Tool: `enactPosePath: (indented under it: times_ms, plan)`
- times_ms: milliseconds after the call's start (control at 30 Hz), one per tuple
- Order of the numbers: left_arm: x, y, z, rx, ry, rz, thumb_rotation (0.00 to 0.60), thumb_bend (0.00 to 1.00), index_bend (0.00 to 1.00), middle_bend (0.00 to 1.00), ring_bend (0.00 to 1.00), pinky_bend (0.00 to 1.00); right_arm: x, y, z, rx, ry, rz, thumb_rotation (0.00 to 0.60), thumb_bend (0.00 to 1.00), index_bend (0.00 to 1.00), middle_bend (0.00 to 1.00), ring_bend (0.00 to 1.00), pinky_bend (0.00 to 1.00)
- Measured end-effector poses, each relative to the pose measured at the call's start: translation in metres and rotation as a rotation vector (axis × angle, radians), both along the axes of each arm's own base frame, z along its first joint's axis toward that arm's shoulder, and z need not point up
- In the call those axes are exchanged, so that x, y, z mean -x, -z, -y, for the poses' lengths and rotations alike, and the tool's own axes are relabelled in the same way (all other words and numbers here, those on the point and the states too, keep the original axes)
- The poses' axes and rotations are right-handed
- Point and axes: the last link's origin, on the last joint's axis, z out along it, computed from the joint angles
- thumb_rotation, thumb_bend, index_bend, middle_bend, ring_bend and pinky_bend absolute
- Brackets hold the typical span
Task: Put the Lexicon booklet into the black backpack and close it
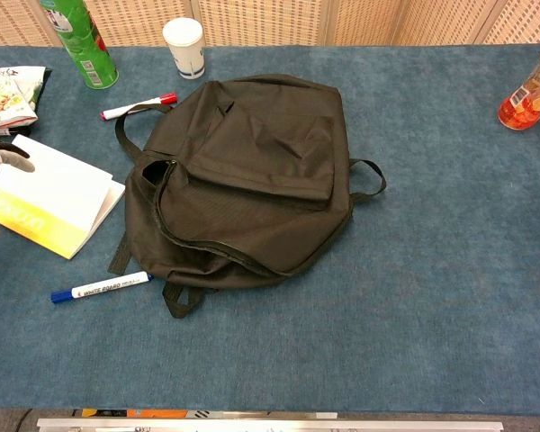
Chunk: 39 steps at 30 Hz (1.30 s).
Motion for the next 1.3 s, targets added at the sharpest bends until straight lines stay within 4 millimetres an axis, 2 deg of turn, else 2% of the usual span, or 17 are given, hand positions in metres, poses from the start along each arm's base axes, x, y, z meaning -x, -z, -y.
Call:
enactPosePath:
  times_ms: [133,567,867,1300]
  plan:
    - [0.012,0.005,-0.01,0.02,0.0,-0.008,0.6,0.22,0.25,0.19,0.11,0.15,0.0,0.0,-0.001,0.004,0.009,-0.001,0.6,0.0,0.45,0.42,0.33,0.47]
    - [0.046,0.025,-0.037,0.09,0.045,-0.051,0.6,0.22,0.26,0.19,0.11,0.14,-0.002,0.001,-0.003,0.009,0.029,-0.016,0.6,0.0,0.45,0.42,0.33,0.47]
    - [0.053,0.044,-0.041,0.125,0.054,-0.039,0.6,0.22,0.26,0.19,0.11,0.14,-0.005,0.001,-0.006,0.018,0.036,-0.024,0.6,0.0,0.45,0.42,0.33,0.47]
    - [0.054,0.05,-0.048,0.126,0.058,-0.024,0.6,0.22,0.26,0.19,0.11,0.14,-0.003,-0.004,-0.013,0.038,0.054,-0.023,0.6,0.0,0.45,0.42,0.33,0.47]
